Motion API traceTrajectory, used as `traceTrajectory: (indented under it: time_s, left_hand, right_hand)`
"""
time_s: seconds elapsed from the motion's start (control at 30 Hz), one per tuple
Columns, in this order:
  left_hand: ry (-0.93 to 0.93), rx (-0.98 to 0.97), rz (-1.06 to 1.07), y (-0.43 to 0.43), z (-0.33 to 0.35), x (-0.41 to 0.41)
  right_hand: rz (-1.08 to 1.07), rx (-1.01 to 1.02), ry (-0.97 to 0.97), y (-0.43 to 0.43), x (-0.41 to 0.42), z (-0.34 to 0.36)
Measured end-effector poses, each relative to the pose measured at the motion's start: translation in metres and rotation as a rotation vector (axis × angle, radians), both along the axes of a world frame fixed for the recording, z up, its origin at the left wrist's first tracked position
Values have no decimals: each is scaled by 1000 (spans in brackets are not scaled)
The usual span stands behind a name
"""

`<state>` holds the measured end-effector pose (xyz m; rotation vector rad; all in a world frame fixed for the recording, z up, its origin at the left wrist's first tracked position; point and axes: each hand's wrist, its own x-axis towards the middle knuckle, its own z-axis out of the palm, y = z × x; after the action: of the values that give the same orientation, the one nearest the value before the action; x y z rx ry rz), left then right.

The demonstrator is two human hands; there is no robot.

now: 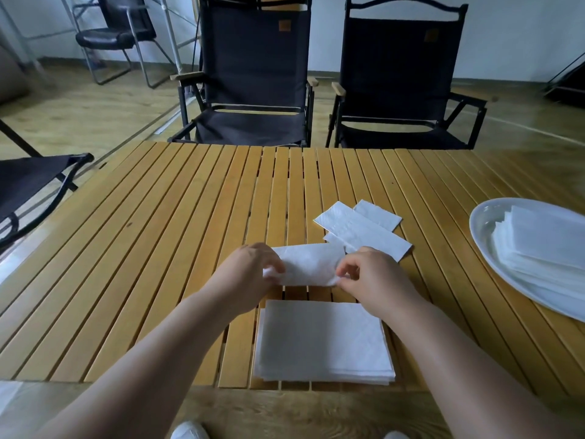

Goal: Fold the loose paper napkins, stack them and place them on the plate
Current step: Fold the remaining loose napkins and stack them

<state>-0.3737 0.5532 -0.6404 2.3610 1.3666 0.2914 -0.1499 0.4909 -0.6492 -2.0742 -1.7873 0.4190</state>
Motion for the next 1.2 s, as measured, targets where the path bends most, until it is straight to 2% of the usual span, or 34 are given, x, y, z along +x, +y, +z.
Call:
traceTrajectory:
  time_s: [0.2, 0.37, 0.57, 0.77, 1.03, 1.2]
  left_hand:
    - [55, -45, 13, 3, 8, 0]
    - [-77, -115, 17, 2, 0, -6]
    - [-15, -58, 0, 3, -3, -4]
    - [-192, -5, 125, 5, 7, -6]
    - [-552, -342, 265, 5, 19, -12]
    - [-574, -466, 189, -2, 36, -17]
  right_hand:
    - [16, -4, -45, 0, -4, -2]
    - [24, 40, -5, -1, -4, 4]
    - [4, 61, 169, -2, -5, 14]
    - [-46, 144, 373, -3, 1, 17]
    - [-61, 240, 318, -7, 9, 29]
    - [-75, 202, 450, -14, 18, 43]
